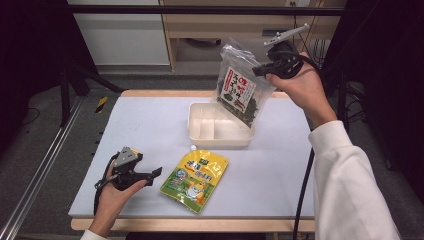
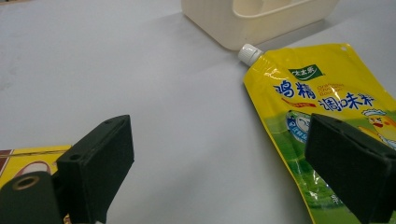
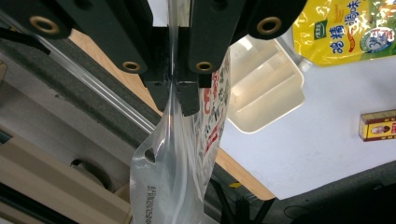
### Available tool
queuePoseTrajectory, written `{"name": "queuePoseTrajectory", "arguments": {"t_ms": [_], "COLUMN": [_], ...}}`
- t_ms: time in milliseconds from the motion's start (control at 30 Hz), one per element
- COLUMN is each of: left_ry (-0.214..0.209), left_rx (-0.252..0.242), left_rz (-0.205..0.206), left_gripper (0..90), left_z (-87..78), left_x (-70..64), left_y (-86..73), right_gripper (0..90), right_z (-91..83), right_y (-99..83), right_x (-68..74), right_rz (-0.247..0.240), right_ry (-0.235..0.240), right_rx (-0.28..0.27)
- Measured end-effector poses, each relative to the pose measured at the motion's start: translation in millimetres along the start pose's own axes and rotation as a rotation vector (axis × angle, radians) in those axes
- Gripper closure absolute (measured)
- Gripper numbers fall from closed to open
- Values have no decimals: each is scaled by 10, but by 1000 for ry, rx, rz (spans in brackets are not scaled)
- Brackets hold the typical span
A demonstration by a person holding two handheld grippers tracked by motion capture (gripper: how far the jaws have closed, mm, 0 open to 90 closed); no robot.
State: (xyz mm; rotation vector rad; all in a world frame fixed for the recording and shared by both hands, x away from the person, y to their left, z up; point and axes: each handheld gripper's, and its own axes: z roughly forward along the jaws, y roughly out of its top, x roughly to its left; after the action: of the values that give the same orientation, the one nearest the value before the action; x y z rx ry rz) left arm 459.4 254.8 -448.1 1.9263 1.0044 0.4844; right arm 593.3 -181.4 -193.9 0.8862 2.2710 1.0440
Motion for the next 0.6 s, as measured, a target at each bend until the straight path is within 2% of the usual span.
{"name": "queuePoseTrajectory", "arguments": {"t_ms": [300,600], "left_ry": [9,3], "left_rx": [-15,-13], "left_rz": [-32,-30], "left_gripper": [79,79], "left_z": [-63,-55], "left_x": [67,53], "left_y": [-5,-2], "right_gripper": [885,885], "right_z": [234,276], "right_y": [-135,-166], "right_x": [-18,-25], "right_rz": [24,44], "right_ry": [10,8], "right_rx": [25,37]}}
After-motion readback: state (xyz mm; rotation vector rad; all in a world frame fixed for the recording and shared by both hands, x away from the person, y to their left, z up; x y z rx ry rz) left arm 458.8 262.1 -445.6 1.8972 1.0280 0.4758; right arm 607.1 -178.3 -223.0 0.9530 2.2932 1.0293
